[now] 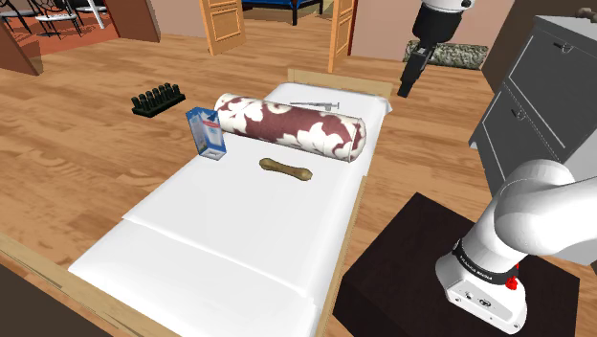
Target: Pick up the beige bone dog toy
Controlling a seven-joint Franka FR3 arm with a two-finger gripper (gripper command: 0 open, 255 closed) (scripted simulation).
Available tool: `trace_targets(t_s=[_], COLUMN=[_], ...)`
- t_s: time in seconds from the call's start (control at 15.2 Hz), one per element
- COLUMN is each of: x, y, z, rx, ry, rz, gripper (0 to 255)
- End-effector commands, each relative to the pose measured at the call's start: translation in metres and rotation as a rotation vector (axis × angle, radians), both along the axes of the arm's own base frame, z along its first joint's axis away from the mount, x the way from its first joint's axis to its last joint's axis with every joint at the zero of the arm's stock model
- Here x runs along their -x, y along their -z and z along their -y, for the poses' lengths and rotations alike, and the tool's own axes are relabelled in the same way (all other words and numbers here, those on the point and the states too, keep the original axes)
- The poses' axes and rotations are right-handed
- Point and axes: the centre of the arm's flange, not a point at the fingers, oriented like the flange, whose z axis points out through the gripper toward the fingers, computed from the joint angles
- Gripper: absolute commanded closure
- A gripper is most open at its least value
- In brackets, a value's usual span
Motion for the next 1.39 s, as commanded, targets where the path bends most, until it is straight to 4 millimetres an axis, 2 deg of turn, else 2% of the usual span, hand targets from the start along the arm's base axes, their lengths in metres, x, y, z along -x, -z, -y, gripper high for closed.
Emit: trace_targets(t_s=[0.0,1.32], x=[0.0,-0.185], y=[0.0,0.184], z=[0.0,-0.051], rx=[0.0,-0.005], ry=[0.0,-0.092], rz=[0.0,-0.041], gripper=[0,0])
